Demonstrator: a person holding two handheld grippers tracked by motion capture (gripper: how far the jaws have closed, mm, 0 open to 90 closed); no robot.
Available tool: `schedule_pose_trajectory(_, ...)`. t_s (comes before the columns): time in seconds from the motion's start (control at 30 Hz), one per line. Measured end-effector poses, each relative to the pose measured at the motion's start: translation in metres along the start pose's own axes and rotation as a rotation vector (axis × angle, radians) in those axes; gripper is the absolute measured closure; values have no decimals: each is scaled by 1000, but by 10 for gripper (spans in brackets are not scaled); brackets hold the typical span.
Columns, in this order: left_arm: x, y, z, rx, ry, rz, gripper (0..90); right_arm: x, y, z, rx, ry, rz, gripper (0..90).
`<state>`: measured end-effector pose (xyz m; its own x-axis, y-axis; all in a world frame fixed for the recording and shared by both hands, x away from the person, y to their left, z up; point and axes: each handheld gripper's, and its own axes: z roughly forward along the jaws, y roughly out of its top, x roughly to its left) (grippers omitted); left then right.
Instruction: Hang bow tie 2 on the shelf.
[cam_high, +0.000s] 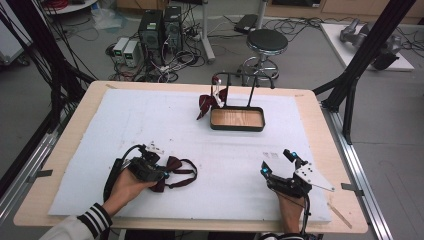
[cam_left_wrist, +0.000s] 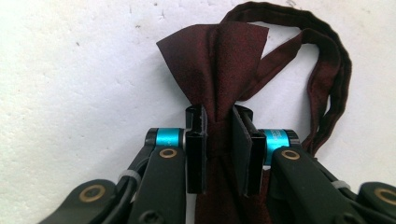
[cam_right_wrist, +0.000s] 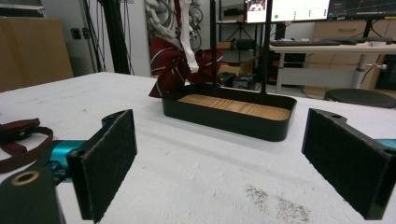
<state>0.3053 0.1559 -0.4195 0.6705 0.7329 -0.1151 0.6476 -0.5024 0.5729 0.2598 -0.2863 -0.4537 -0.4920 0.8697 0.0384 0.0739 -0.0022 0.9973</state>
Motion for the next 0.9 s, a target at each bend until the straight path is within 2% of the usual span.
schedule_pose_trajectory(0.33,-2,6,-8,-81,-17,32,764,0,0,0,1,0,0,94)
schedule_pose_trajectory(0.53,-5,14,-12,-118,-69,74,767,0,0,0,1,-1,2,94)
schedule_pose_trajectory(0.63,-7,17,-14,-138,-82,84,767,0,0,0,0,-1,2,94)
schedule_pose_trajectory(0.9,-9,29,-21,-208,-77,86,767,0,0,0,1,-1,3,94)
